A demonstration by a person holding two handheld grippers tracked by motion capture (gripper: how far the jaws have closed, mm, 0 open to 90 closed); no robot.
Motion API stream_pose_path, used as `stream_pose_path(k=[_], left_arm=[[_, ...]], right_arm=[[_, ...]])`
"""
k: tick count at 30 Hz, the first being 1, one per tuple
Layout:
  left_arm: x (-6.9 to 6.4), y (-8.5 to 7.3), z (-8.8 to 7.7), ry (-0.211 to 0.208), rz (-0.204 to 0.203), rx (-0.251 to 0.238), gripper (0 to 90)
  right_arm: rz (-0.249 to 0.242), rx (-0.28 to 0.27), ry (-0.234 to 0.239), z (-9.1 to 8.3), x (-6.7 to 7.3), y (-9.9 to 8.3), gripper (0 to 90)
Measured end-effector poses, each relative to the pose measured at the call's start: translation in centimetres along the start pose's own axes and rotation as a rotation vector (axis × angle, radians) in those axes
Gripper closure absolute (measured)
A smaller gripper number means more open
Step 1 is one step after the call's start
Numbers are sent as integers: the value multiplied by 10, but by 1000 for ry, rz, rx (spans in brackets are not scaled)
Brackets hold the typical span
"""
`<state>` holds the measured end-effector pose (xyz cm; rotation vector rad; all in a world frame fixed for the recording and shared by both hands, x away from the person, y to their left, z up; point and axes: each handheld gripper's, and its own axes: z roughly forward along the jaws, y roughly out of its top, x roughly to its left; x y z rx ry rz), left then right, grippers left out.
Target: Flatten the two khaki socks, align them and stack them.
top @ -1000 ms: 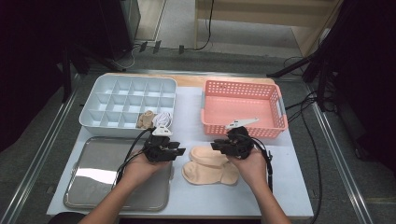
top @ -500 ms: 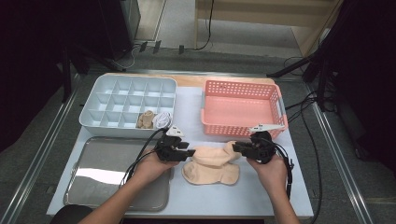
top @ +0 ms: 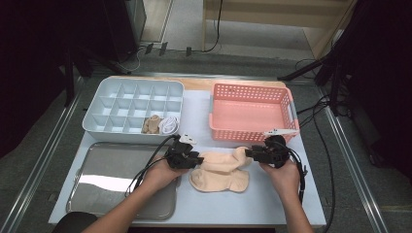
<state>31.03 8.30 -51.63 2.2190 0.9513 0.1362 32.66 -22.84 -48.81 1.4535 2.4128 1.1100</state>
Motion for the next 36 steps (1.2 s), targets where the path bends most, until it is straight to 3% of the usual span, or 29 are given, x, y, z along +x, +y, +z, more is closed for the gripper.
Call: stream_pose_path(k=[6,10,14,21,22,27,36], left_arm=[[0,-1,1,-5,10,0,786],[-1,0,1,-21,-3,7,864],[1,0,-2,-11,-21,0,881],[16,1,-16,8,-98,-56,881],[20,0,-19,5,-127,-58,879],[20,-3,-18,7,-123,-28,868],[22,-7,-26,15,-132,-25,837]], right_arm=[[3,19,5,9,-2,1,588],[-9,36,40,14,4,2,800],[-28,43,55,15,9,4,894],[-24,14,57,9,9,7,900],[-23,14,57,8,9,7,900],[-23,19,59,10,9,8,900],[-38,24,67,16,13,11,879]])
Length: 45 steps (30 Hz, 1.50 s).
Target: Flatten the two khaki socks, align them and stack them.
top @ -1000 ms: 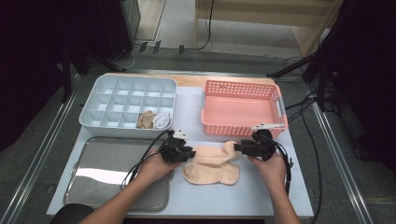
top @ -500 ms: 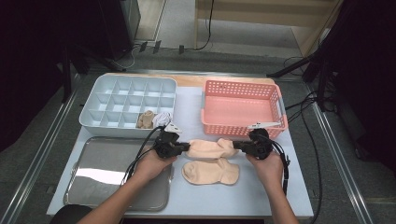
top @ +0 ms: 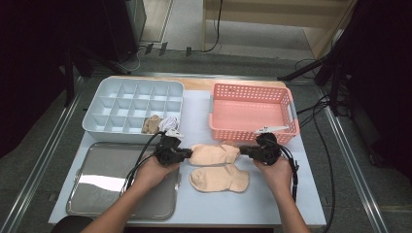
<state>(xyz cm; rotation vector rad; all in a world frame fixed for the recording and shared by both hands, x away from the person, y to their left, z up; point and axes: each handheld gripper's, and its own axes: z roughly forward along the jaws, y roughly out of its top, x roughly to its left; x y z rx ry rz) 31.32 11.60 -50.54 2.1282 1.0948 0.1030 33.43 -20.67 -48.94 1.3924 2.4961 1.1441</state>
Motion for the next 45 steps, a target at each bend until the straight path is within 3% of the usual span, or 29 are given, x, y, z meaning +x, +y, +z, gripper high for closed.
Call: stream_pose_path(k=[4,9,16,21,28,30,36,39,43,45], left_arm=[[-1,2,-7,3,6,-42,765],[0,9,-5,11,10,-56,722],[1,17,6,17,31,-42,669],[4,20,14,13,9,-26,648],[5,19,21,31,7,-9,625],[5,19,22,36,10,-3,626],[6,17,26,42,18,12,660],[6,16,27,47,27,3,746],[6,14,27,24,21,5,865],[4,14,27,22,33,14,876]], right_arm=[[-9,1,-1,2,5,1,813],[-29,-9,-24,5,6,1,734],[-41,17,19,16,21,0,842],[-67,78,37,30,32,-4,848],[-63,140,55,34,33,-10,881],[-58,137,54,33,32,-11,877],[-62,99,47,26,31,-10,851],[-58,65,35,20,30,-6,823],[-58,17,17,17,28,-3,791],[-62,2,4,18,28,0,748]])
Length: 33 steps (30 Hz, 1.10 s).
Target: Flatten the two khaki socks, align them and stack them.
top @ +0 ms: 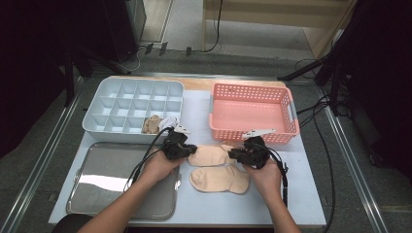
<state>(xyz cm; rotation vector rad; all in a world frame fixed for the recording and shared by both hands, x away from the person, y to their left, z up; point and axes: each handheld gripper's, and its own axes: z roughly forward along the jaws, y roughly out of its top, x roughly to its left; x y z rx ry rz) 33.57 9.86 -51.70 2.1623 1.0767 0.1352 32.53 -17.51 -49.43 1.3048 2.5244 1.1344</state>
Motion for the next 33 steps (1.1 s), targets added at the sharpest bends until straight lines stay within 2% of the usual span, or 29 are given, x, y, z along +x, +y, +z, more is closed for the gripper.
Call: stream_pose_path(k=[1,3,4,9,10,16,19,22,24,25,26,30,32,33], left_arm=[[-1,0,-1,-6,-1,-2,883],[-2,0,-3,-7,1,-7,885],[-2,0,-7,-12,-4,-23,885],[-4,-1,-13,-25,-19,-43,883],[-6,-2,-15,-36,-27,-48,882],[-7,-6,-18,-42,-32,-43,880],[-6,-9,-18,-43,-34,-37,880],[-6,-10,-18,-40,-37,-36,879],[-5,-10,-19,-38,-35,-38,880],[-5,-10,-19,-36,-37,-40,880],[-5,-10,-19,-36,-38,-45,880],[-4,-8,-24,-19,-43,-90,880],[-3,-6,-28,-8,-45,-119,880],[-3,-6,-28,-8,-45,-119,880]], right_arm=[[-11,-9,-16,2,1,3,713],[-19,-11,-25,3,2,4,700],[-43,-12,-41,6,4,6,679],[-72,-7,-64,16,8,12,653],[-74,-6,-64,18,9,13,652],[-76,16,-77,29,11,16,650],[-96,40,-106,38,12,17,687],[-120,47,-136,42,14,15,804],[-87,54,-129,41,14,16,888],[-60,57,-121,41,13,16,900],[-55,57,-114,40,12,16,900],[-71,5,-110,31,15,19,900],[-100,-25,-114,24,18,21,900],[-100,-25,-114,24,18,21,900]])
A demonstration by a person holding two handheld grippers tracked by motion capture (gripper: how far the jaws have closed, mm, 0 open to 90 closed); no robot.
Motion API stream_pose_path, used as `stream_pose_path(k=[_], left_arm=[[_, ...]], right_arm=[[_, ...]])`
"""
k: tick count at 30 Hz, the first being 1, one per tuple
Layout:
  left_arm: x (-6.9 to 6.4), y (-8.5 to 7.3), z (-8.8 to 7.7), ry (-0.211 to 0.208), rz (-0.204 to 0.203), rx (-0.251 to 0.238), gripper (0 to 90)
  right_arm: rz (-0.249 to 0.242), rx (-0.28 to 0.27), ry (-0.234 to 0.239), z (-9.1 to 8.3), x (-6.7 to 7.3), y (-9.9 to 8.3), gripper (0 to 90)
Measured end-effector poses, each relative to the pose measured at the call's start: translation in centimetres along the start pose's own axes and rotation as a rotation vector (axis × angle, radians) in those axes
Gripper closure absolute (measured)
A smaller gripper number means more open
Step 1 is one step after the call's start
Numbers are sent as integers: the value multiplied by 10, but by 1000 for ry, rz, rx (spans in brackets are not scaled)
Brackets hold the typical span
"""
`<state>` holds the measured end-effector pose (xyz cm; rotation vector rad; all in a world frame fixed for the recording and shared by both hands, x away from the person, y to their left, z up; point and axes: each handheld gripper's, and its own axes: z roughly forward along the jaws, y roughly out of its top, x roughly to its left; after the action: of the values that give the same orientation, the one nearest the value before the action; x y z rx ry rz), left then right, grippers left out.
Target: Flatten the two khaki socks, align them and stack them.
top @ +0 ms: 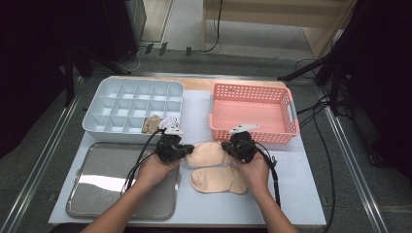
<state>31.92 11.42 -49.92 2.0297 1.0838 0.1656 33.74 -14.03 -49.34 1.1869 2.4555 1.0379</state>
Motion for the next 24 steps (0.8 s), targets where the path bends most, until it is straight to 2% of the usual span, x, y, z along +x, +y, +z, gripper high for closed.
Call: stream_pose_path(k=[1,3,9,14,15,21,24], left_arm=[[1,2,-3,6,7,-23,879],[1,3,-2,5,11,-15,879],[-3,-2,5,-1,41,45,877],[-7,-2,1,-4,57,40,875],[-11,-2,-2,-8,70,33,874],[-20,-5,-8,-19,94,41,873],[-27,-9,-11,-26,119,55,873]], right_arm=[[-25,-25,-9,-5,1,1,900],[-32,-37,-10,-8,1,-1,900],[-12,-9,9,-7,0,-9,900],[-10,-10,9,-13,2,-14,900],[-15,-11,11,-17,4,-15,900],[-17,0,26,-28,11,-23,900],[-11,16,34,-34,13,-26,900]])
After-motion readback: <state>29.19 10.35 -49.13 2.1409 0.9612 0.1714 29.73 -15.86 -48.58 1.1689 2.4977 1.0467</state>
